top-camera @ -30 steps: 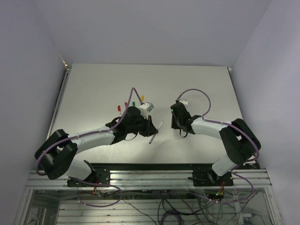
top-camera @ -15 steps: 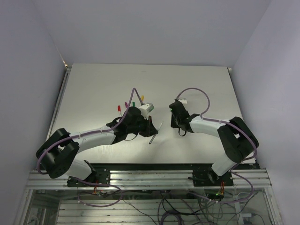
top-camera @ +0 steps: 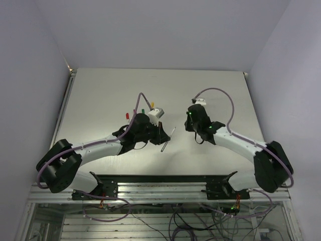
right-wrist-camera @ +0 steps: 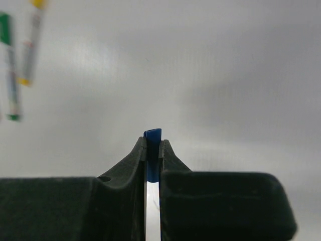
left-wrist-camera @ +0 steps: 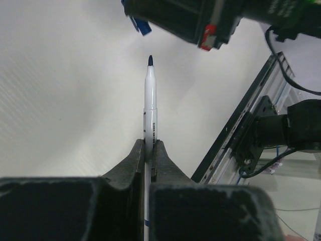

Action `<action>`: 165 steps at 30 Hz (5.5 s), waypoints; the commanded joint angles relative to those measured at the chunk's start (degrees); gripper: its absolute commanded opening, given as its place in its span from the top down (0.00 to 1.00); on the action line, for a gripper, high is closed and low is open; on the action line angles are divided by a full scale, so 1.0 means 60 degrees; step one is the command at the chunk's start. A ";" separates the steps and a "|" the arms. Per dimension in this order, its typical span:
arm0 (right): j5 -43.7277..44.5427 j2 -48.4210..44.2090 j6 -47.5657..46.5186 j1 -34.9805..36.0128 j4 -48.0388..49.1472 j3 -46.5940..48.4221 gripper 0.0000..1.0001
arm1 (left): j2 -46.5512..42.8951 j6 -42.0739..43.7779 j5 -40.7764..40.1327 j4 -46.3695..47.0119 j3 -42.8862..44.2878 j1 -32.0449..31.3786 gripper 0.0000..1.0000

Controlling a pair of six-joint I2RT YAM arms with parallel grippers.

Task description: Insert the pens into the pen caps

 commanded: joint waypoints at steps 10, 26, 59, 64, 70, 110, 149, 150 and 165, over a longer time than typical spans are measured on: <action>-0.0176 -0.3628 0.0013 0.0032 0.4811 -0.1776 1.00 | -0.1126 -0.0656 -0.0297 0.2786 -0.0487 -0.0052 0.93; -0.1890 -0.3856 0.1239 0.0029 1.0693 -0.3603 1.00 | -0.0954 -0.1380 -0.0150 0.4391 -0.0730 -0.0058 0.93; -0.2782 -0.3211 0.1855 0.0037 1.1432 -0.3651 1.00 | -0.1118 -0.1400 -0.0180 0.5342 -0.1034 -0.0058 0.93; -0.2835 -0.3178 0.1869 0.0028 1.1424 -0.3612 1.00 | -0.1118 -0.1370 -0.0238 0.5291 -0.1018 -0.0058 0.93; -0.2872 -0.3221 0.1852 0.0041 1.1358 -0.3666 1.00 | -0.1074 -0.1368 -0.0233 0.5370 -0.0973 -0.0058 0.93; -0.4714 -0.2522 0.3041 0.0162 1.1888 -0.3969 1.00 | -0.0594 -0.1643 -0.1173 0.6783 -0.1036 -0.0057 0.93; -0.3394 -0.2583 0.1068 0.1934 0.8312 -0.3457 1.00 | -0.1923 -0.0915 -0.3786 0.6708 -0.0855 0.0328 0.93; -0.3305 -0.2609 0.0992 0.1939 0.8277 -0.3383 1.00 | -0.1924 -0.0922 -0.3775 0.6601 -0.0879 0.0330 0.93; -0.1486 -0.3880 -0.1113 0.1940 0.7622 -0.1692 0.63 | -0.1598 -0.0260 -0.4906 0.3704 -0.1581 0.0334 0.93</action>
